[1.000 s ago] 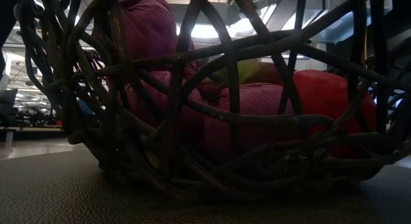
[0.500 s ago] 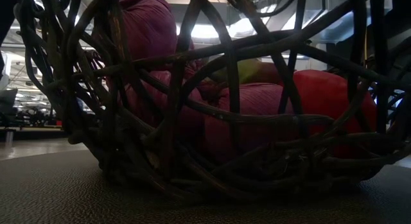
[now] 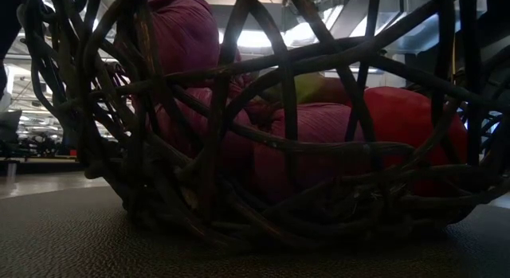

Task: Build produce basket
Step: Put the carrot into the mesh basket

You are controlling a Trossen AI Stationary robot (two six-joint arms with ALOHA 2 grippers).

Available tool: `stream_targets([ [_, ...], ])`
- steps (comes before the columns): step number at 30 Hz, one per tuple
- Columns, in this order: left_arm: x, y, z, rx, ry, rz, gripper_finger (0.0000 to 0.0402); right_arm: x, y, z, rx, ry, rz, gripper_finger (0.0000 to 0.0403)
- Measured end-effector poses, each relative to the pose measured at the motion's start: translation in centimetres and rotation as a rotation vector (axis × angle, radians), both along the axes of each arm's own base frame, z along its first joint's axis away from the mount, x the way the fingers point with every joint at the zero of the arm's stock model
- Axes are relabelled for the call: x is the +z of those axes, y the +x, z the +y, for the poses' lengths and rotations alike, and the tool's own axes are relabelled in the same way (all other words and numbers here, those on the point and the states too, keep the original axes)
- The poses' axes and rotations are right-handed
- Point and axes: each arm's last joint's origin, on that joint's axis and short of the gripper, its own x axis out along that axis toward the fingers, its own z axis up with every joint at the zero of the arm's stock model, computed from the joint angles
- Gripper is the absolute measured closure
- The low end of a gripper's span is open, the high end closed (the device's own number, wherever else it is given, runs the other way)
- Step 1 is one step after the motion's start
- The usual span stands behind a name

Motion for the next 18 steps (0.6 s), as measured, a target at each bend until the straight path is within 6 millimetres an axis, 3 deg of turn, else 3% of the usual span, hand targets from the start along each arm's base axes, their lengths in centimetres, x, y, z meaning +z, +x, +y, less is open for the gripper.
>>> stream_targets([
  [6, 0.2, 2.3, 0.8, 0.121, 0.025, -0.166, 0.0401, -0.1, -0.2, 0.1, 0.001, 0.008, 0.020, 0.0192],
  [18, -5.5, 6.9, 1.0, 0.243, 0.101, -0.193, 0.0401, -0.3, -0.5, 0.4, 0.072, 0.025, 0.021, 0.0192],
])
